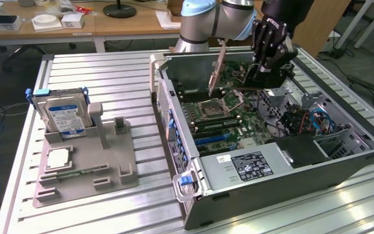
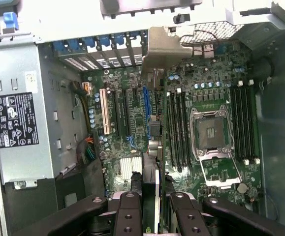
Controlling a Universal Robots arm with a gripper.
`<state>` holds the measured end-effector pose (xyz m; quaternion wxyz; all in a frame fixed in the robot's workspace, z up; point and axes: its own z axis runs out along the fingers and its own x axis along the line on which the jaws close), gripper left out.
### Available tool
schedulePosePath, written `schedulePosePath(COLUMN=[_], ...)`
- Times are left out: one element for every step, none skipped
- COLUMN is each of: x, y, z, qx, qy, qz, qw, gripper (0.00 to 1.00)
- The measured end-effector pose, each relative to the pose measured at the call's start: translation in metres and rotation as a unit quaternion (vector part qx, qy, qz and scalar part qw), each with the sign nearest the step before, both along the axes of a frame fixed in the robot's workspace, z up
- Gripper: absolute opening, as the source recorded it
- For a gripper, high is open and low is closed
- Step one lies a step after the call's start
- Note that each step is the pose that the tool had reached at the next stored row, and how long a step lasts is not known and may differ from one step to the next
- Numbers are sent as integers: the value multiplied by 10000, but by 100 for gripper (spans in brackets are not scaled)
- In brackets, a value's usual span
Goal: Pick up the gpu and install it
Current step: 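Insert the gpu into the slot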
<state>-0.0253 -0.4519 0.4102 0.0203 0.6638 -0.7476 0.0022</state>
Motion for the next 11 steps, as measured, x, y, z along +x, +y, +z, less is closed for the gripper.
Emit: schedulePosePath(x=[0, 0, 0, 0, 0, 0, 0, 0, 0, 0, 0], y=[-1, -2, -4, -5, -6, -7, -7, -8, -8, -9, -9], z=[0, 0, 0, 0, 0, 0, 0, 0, 0, -1, -1], qx=[0, 0, 0, 0, 0, 0, 0, 0, 0, 0, 0], qy=[0, 0, 0, 0, 0, 0, 0, 0, 0, 0, 0], qz=[41, 82, 127, 170, 216, 264, 307, 342, 376, 406, 417], qw=[10000, 10000, 9999, 9999, 9998, 9997, 9995, 9994, 9993, 9992, 9991], gripper=[26, 26, 26, 26, 26, 26, 26, 26, 26, 26, 26])
